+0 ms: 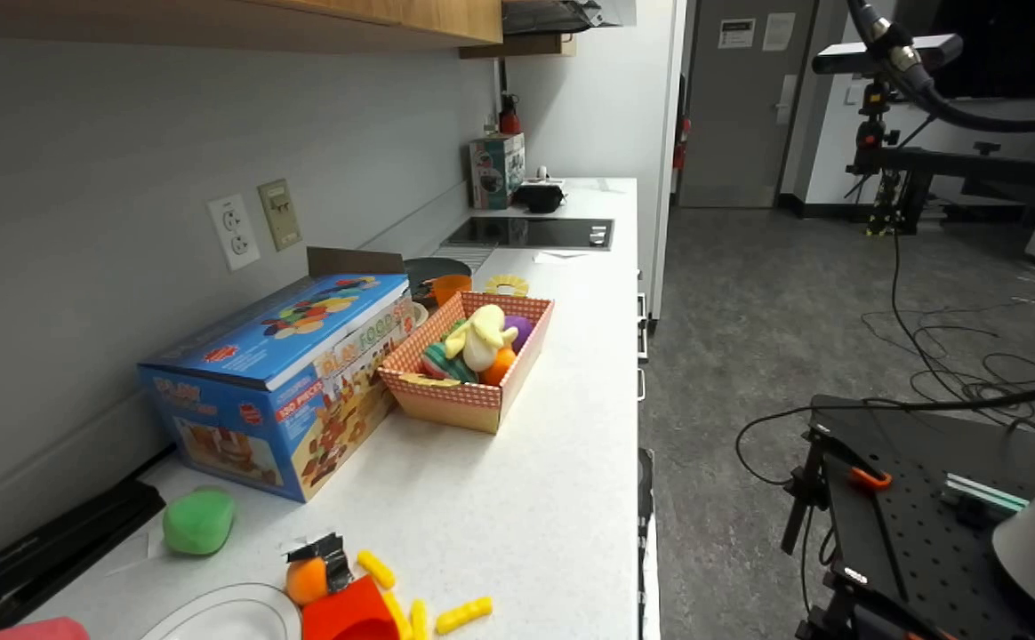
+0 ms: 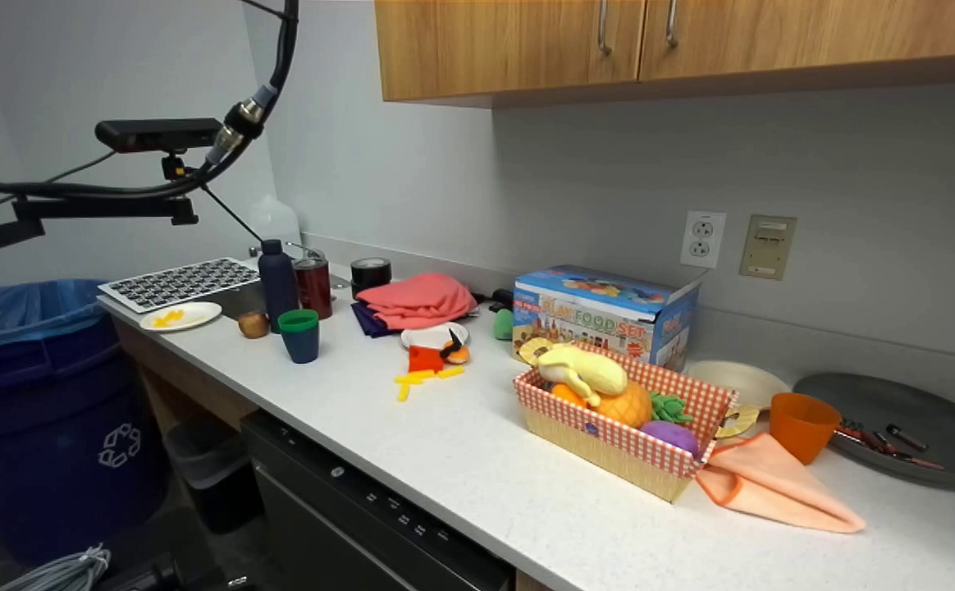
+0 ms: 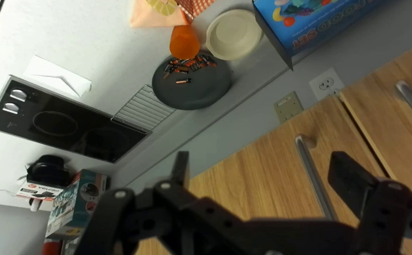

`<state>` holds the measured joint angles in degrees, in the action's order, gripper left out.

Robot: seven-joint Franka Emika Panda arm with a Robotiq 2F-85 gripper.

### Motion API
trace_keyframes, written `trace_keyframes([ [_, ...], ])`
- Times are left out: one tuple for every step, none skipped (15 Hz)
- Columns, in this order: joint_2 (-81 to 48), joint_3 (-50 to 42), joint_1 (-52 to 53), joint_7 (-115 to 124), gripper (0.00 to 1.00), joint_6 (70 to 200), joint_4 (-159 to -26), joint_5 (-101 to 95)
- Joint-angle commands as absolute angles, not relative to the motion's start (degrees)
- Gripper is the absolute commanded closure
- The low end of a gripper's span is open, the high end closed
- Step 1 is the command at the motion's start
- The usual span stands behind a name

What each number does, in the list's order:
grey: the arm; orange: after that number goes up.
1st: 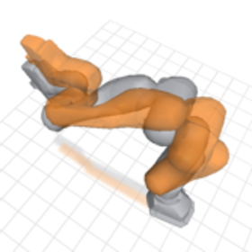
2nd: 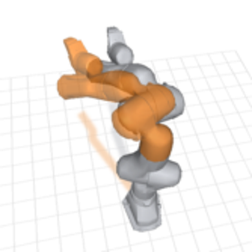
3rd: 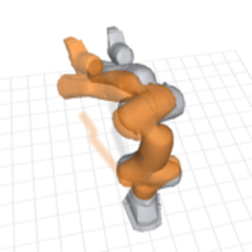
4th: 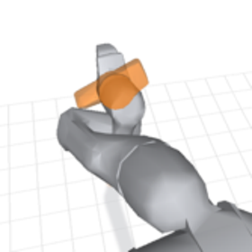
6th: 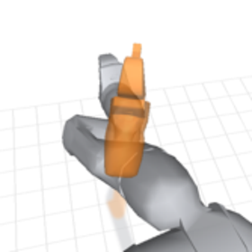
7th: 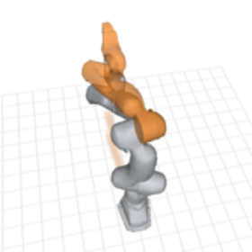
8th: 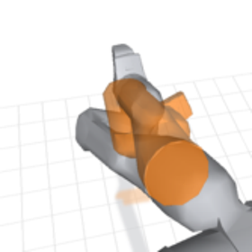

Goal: Close the left door of the open upper cabinet then open the right door

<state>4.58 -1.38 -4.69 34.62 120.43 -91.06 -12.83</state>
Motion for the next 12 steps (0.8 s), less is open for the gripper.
trace_keyframes([
  [1.87, -1.07, -4.5, 38.49, 0.0, 124.1, -89.03, -16.16],
  [1.13, -1.11, -4.41, 39.13, 0.0, 124.8, -88.84, -16.66],
  [0.41, -1.17, -4.3, 39.56, 0.0, 125.91, -88.75, -17.01],
  [-0.29, -1.23, -4.2, 40.28, 0.0, 126.59, -88.37, -17.5],
  [-0.94, -1.28, -4.07, 41.18, 0.0, 127.24, -87.85, -18.14],
  [-1.42, -1.39, -3.94, 41.7, 0.0, 127.71, -87.42, -18.63],
  [-1.69, -1.49, -3.8, 42.28, 0.0, 127.96, -86.85, -19.37],
  [-1.98, -1.65, -3.71, 42.89, 0.0, 128.12, -86.41, -20.3],
  [-2.02, -1.8, -3.67, 43.58, 0.0, 127.94, -85.97, -21.4],
  [-1.92, -1.9, -3.61, 44.61, 0.0, 127.06, -85.52, -22.59],
  [-1.56, -1.95, -3.6, 45.24, 0.0, 125.96, -85.32, -23.53],
  [-1.28, -2.14, -3.74, 46.01, 0.0, 125.09, -85.04, -24.46],
])
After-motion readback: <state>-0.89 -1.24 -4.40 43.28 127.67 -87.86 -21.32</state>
